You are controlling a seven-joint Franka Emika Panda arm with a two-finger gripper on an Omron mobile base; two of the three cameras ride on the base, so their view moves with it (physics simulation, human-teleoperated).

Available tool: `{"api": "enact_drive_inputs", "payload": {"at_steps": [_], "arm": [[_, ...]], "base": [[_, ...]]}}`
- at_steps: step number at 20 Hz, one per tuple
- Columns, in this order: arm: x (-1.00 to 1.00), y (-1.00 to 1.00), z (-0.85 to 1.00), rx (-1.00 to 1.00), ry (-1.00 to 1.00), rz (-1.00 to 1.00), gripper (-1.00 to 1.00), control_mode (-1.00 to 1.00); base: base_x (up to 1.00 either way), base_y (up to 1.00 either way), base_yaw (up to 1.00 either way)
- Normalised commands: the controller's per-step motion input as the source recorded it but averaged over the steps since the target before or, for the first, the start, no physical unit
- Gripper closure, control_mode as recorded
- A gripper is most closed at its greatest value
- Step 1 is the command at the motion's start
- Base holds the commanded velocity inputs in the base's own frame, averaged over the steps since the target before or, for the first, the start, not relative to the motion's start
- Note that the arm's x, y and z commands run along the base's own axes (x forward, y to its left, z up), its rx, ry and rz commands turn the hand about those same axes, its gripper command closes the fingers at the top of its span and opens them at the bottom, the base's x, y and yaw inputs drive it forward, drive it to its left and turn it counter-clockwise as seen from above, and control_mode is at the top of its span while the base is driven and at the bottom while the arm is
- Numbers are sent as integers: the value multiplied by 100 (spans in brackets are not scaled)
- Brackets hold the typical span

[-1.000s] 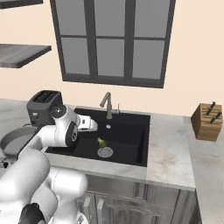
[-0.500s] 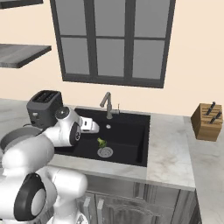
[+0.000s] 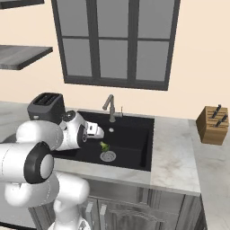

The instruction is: Dump the broccoli from the pot into the sink. Then turn on the water and wash the broccoli. Then turn off the water and put the broccoli back in the pot.

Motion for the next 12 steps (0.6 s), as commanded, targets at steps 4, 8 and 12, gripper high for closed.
{"api": "enact_drive_inputs", "payload": {"at_steps": [4, 8, 12], "arm": [[32, 0, -25, 0, 10, -2, -100, -100], [28, 0, -31, 0, 9, -3, -100, -100], [11, 0, -36, 0, 3, -2, -100, -100]], "base": [[0, 0, 0], [0, 0, 0], [0, 0, 0]]}}
